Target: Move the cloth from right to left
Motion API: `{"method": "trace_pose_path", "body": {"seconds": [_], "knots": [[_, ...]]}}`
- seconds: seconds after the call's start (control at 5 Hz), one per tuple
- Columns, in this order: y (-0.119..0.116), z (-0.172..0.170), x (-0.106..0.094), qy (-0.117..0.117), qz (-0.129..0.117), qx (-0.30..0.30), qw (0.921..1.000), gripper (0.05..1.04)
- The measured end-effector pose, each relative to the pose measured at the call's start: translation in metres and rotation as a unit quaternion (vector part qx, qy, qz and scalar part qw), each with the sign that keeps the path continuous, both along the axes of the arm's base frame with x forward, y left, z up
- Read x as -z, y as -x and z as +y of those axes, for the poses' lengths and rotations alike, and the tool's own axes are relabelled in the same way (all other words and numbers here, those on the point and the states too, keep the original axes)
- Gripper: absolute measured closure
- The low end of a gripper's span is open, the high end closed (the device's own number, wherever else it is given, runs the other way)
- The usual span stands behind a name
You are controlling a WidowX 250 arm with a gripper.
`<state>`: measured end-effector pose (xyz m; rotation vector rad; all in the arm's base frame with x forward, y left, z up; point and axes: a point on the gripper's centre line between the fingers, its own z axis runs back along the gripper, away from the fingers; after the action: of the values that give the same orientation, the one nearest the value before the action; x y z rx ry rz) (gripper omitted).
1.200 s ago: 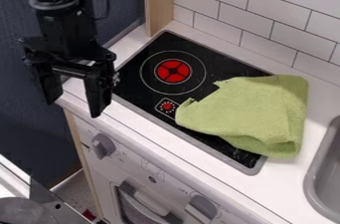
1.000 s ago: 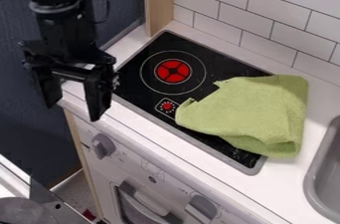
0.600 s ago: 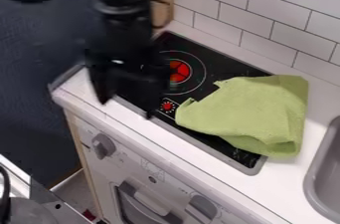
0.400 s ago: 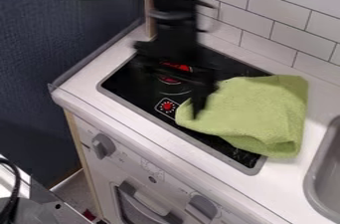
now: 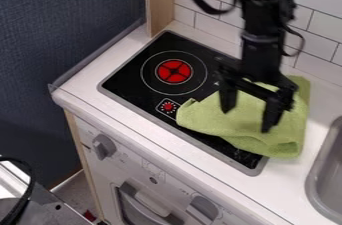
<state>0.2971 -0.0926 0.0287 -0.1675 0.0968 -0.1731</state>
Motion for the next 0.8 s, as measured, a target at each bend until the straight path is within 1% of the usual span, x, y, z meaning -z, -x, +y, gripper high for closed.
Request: {"method": "trace_pose_path", "body": {"seconds": [0.2,0.4,0.6,0.8], "knots": [[-0.004,-0.008,0.019,0.017,0.004,-0.002,0.9998,0.085],[-0.003,-0.001,0.04,0.028,0.007,-0.005,0.9996,0.085],[-0.002,0.021,0.051,0.018,-0.007,-0.009,0.9998,0.083],[-0.006,0.036,0.054,-0.009,-0.024,0.009,0.9996,0.084]]}}
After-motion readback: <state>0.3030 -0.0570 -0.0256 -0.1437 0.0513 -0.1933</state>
